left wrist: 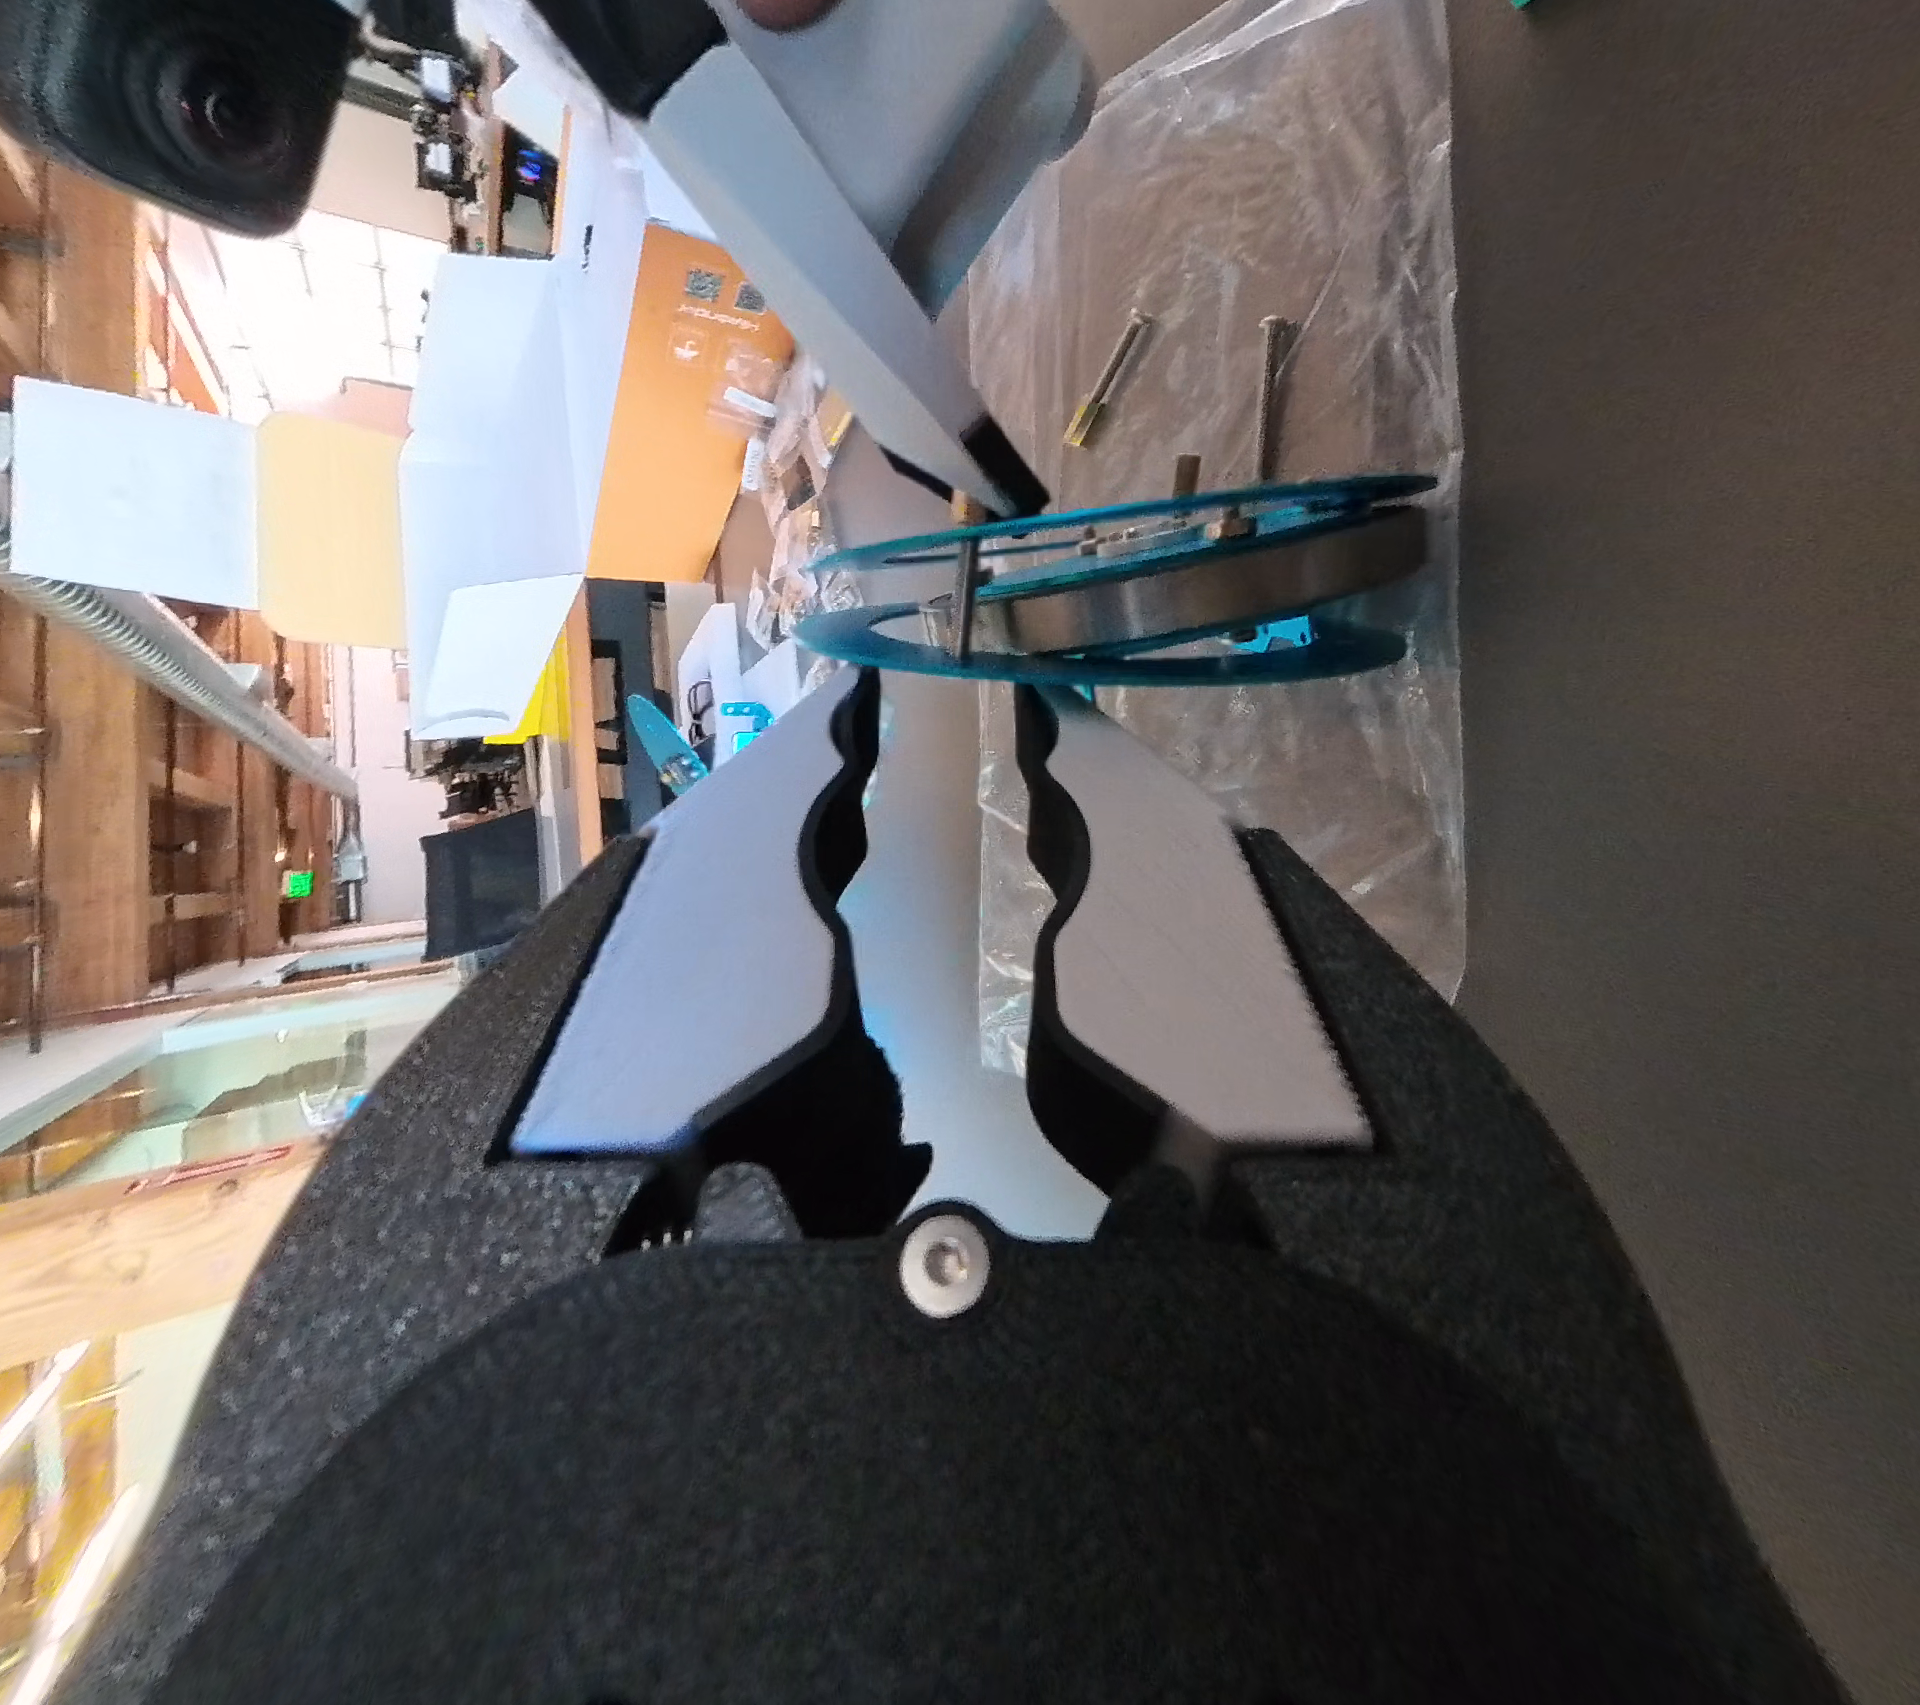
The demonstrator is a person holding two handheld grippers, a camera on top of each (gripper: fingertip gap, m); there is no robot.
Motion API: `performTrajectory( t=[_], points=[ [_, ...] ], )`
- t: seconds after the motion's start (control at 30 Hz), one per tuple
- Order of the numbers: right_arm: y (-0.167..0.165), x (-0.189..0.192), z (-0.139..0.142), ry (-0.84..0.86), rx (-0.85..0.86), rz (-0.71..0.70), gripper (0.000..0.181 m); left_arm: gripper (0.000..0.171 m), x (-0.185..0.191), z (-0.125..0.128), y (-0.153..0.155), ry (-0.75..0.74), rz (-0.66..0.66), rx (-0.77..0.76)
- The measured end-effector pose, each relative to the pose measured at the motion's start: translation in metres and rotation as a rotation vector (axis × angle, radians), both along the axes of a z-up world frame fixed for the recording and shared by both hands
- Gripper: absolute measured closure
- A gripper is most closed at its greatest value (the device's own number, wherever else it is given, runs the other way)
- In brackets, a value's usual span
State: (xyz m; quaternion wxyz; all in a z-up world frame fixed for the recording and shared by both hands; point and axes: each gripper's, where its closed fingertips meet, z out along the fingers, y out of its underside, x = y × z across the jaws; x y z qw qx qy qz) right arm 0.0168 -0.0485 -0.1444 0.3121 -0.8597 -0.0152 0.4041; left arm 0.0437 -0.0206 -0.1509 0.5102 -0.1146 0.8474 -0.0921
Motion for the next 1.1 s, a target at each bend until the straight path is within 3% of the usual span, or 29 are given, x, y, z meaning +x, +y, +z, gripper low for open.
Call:
performTrajectory(
  t=[0.17, 0.37, 0.57, 0.67, 0.8, 0.87, 0.97, 1.03, 1.1],
  points=[
    [0.001, -0.001, 0.0, 0.036, -0.008, 0.0, 0.176, 0.152, 0.0, -0.002, -0.005, -0.039, 0.007, 0.05],
    [0.003, -0.004, 0.003, 0.132, -0.057, -0.037, 0.177, 0.158, 0.003, 0.005, -0.001, -0.107, 0.026, 0.224],
    [0.005, 0.0, 0.007, 0.392, -0.096, -0.122, 0.177, 0.162, 0.005, 0.01, 0.0, -0.221, 0.03, 0.326],
    [0.003, 0.0, 0.007, 0.37, -0.076, -0.125, 0.177, 0.17, 0.004, 0.013, -0.001, -0.261, -0.015, 0.382],
    [0.007, 0.002, 0.005, 0.228, -0.022, -0.15, 0.177, 0.17, 0.007, 0.011, 0.003, -0.223, -0.021, 0.375],
    [0.008, 0.004, 0.005, 0.073, 0.051, -0.131, 0.175, 0.17, 0.008, 0.01, 0.004, -0.214, -0.025, 0.375],
    [0.01, 0.015, 0.006, -0.292, 0.204, -0.116, 0.166, 0.171, 0.01, 0.009, 0.003, -0.184, -0.032, 0.358],
    [0.009, 0.027, 0.007, -0.649, 0.324, -0.094, 0.155, 0.17, 0.012, 0.009, 0.004, -0.171, -0.027, 0.355],
    [0.007, 0.03, 0.012, -1.0, 0.461, -0.053, 0.157, 0.17, 0.013, 0.009, 0.005, -0.158, -0.025, 0.349]
  ],
)
